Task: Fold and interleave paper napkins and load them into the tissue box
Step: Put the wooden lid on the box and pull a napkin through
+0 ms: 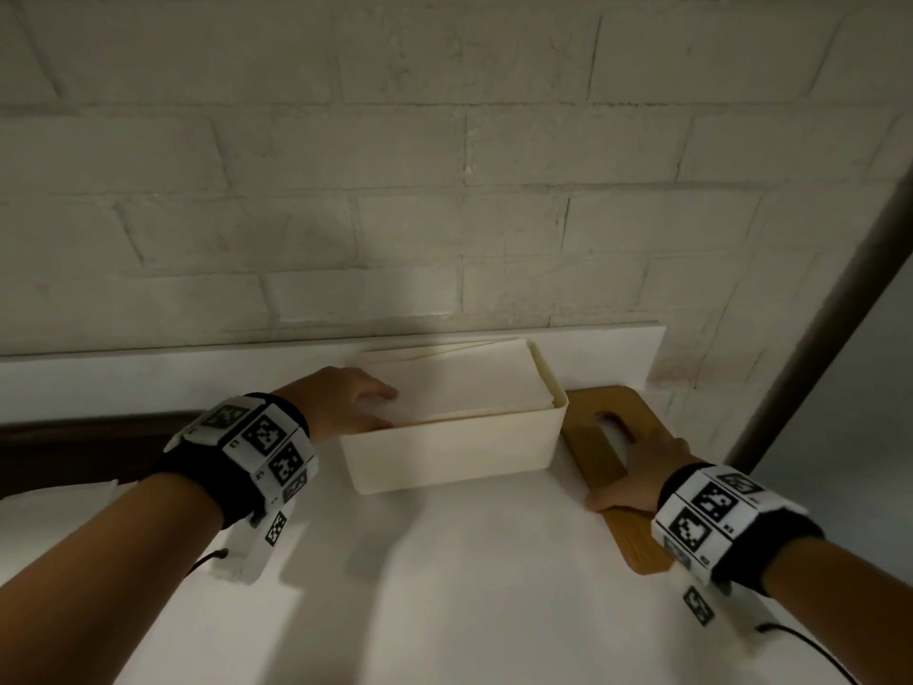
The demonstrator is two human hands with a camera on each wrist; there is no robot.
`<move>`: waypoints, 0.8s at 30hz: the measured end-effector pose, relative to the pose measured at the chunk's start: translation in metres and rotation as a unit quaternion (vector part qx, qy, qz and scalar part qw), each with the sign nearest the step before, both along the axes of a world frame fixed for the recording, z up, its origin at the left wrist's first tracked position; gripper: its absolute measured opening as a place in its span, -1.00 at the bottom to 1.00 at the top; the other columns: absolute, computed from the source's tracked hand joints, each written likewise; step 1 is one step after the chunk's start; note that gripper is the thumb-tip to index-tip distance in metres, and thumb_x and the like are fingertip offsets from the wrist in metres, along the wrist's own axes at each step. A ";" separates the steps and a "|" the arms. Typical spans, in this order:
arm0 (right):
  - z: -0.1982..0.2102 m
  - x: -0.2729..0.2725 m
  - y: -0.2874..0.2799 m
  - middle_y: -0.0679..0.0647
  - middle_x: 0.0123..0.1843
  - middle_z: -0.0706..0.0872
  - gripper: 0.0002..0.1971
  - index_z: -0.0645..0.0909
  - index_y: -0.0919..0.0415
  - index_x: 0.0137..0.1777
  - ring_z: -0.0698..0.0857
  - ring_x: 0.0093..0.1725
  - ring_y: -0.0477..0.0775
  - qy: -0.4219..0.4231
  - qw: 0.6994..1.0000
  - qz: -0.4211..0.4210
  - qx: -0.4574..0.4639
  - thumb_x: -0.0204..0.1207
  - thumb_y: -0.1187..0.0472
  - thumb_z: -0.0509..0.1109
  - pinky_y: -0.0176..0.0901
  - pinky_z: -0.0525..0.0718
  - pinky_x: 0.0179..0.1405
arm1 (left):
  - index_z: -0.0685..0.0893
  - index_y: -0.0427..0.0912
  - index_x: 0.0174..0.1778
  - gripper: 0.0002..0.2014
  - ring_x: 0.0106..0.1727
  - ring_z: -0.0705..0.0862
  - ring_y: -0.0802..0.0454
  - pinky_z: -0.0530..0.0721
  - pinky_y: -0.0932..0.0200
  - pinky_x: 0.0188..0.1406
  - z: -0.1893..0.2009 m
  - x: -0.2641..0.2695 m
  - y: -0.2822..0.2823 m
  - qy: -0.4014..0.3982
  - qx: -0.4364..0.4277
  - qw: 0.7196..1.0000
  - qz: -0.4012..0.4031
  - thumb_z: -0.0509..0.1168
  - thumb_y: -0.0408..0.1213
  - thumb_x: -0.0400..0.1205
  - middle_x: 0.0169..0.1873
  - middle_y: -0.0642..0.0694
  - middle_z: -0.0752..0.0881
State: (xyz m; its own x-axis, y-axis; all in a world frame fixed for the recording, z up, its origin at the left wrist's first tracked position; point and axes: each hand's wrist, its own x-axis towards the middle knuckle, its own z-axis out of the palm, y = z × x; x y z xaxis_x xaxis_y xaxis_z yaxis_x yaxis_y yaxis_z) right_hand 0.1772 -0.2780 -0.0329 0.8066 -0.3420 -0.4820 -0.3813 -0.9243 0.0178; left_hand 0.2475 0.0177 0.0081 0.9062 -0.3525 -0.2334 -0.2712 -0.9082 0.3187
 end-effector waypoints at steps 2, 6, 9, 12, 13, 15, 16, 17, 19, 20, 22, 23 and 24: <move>-0.003 0.003 0.001 0.21 0.54 0.36 0.04 -0.11 0.09 0.64 0.44 0.46 0.22 0.012 0.999 -0.031 0.040 0.32 -0.24 0.42 -0.06 0.53 0.36 | 0.45 0.01 0.47 -0.46 0.52 0.39 0.02 0.28 0.22 0.51 0.000 0.001 -0.002 0.006 0.012 1.000 0.000 0.33 -0.03 0.56 0.50 -0.05 0.43; 0.010 -0.001 -0.001 0.19 0.49 0.43 -0.06 -0.06 0.08 0.63 0.50 0.39 0.20 -0.022 0.992 -0.064 0.108 0.39 -0.07 0.45 -0.08 0.52 0.27 | 0.36 0.00 0.53 -0.49 0.55 0.35 0.01 0.23 0.26 0.50 0.003 0.002 -0.006 0.010 0.058 0.998 -0.018 0.25 -0.09 0.63 0.55 -0.06 0.36; 0.027 -0.006 -0.009 0.21 0.44 0.47 -0.13 0.16 0.07 0.56 0.53 0.22 0.21 -0.077 0.981 -0.094 0.152 0.32 -0.03 0.53 -0.06 0.48 0.12 | 0.35 -0.02 0.53 -0.45 0.56 0.33 0.01 0.22 0.26 0.50 0.007 0.002 -0.004 0.017 0.047 0.999 -0.017 0.27 -0.07 0.61 0.56 -0.05 0.35; 0.048 -0.011 -0.017 0.25 0.33 0.58 -0.21 0.40 0.25 0.44 0.55 0.08 0.18 -0.094 0.984 -0.100 0.117 0.26 -0.08 0.55 -0.11 0.47 0.02 | 0.41 -0.02 0.50 -0.43 0.48 0.42 0.01 0.31 0.30 0.39 0.012 -0.005 0.003 0.011 -0.017 1.000 0.001 0.32 0.00 0.56 0.49 -0.05 0.44; 0.056 -0.012 -0.019 0.24 0.24 0.61 -0.25 0.45 0.28 0.38 0.54 0.01 0.16 -0.105 0.983 -0.102 0.116 0.25 -0.07 0.57 -0.12 0.46 -0.02 | 0.43 -0.02 0.48 -0.43 0.45 0.45 0.01 0.32 0.32 0.31 0.013 -0.008 0.005 0.003 -0.045 0.999 0.011 0.33 0.01 0.55 0.47 -0.06 0.47; 0.075 -0.016 -0.018 0.19 0.06 0.63 -0.32 0.53 0.28 0.27 0.58 -0.10 0.15 -0.129 0.977 -0.108 0.129 0.22 -0.08 0.58 -0.12 0.48 -0.10 | 0.45 -0.03 0.47 -0.45 0.45 0.45 0.01 0.29 0.36 0.22 0.015 -0.016 0.009 -0.015 -0.083 0.996 0.025 0.33 -0.01 0.55 0.46 -0.06 0.48; 0.084 -0.017 -0.016 0.18 0.03 0.65 -0.32 0.55 0.29 0.22 0.61 -0.12 0.15 -0.138 0.976 -0.105 0.130 0.19 -0.11 0.58 -0.12 0.51 -0.12 | 0.46 -0.03 0.46 -0.46 0.47 0.43 0.01 0.27 0.36 0.21 0.016 -0.019 0.011 -0.023 -0.100 0.994 0.032 0.33 -0.02 0.55 0.47 -0.06 0.47; 0.093 -0.018 -0.013 0.18 0.05 0.68 -0.32 0.58 0.29 0.19 0.64 -0.08 0.17 -0.148 0.976 -0.094 0.127 0.17 -0.16 0.57 -0.10 0.55 -0.10 | 0.47 -0.03 0.45 -0.47 0.49 0.42 0.02 0.26 0.36 0.22 0.017 -0.022 0.014 -0.032 -0.117 0.992 0.039 0.33 -0.03 0.55 0.48 -0.05 0.46; 0.109 -0.020 -0.003 0.19 0.10 0.70 -0.32 0.60 0.25 0.16 0.67 0.01 0.22 -0.170 0.974 -0.070 0.134 0.16 -0.20 0.55 -0.06 0.59 0.02 | 0.50 -0.02 0.42 -0.49 0.49 0.43 0.04 0.28 0.34 0.23 0.017 -0.026 0.020 -0.046 -0.157 0.985 0.055 0.35 -0.04 0.54 0.46 -0.05 0.48; 0.116 -0.019 0.005 0.18 0.09 0.70 -0.34 0.60 0.23 0.16 0.66 0.02 0.21 -0.181 0.972 -0.054 0.143 0.17 -0.21 0.54 -0.05 0.58 0.03 | 0.50 -0.03 0.42 -0.48 0.48 0.44 0.05 0.30 0.33 0.23 0.016 -0.028 0.023 -0.047 -0.179 0.980 0.067 0.36 -0.06 0.53 0.45 -0.06 0.51; 0.125 -0.015 0.025 0.14 0.06 0.68 -0.39 0.62 0.20 0.14 0.64 -0.03 0.16 -0.197 0.966 -0.017 0.168 0.20 -0.21 0.52 -0.11 0.55 -0.07 | 0.49 -0.08 0.42 -0.47 0.47 0.46 0.05 0.31 0.31 0.21 0.013 -0.031 0.028 -0.043 -0.213 0.972 0.086 0.39 -0.10 0.52 0.42 -0.07 0.53; 0.128 -0.012 0.036 0.11 0.04 0.68 -0.43 0.63 0.17 0.12 0.63 -0.06 0.12 -0.204 0.962 0.009 0.181 0.21 -0.19 0.52 -0.15 0.53 -0.16 | 0.48 -0.10 0.43 -0.46 0.47 0.46 0.04 0.31 0.30 0.21 0.010 -0.032 0.030 -0.037 -0.226 0.969 0.092 0.39 -0.12 0.52 0.42 -0.07 0.53; 0.129 -0.009 0.048 0.07 0.01 0.67 -0.49 0.65 0.14 0.08 0.62 -0.09 0.08 -0.210 0.958 0.038 0.193 0.23 -0.16 0.53 -0.19 0.49 -0.25 | 0.47 -0.12 0.44 -0.43 0.47 0.46 0.03 0.32 0.29 0.23 0.006 -0.033 0.032 -0.027 -0.234 0.967 0.099 0.41 -0.13 0.51 0.43 -0.07 0.53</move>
State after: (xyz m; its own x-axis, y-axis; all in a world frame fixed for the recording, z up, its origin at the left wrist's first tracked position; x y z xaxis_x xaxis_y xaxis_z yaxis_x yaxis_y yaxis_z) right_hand 0.1682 -0.2304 0.0966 0.9726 -0.1371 -0.1879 -0.2118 -0.8561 -0.4715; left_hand 0.2146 0.0499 0.0141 0.9732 -0.2263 -0.0408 -0.1345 -0.7042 0.6972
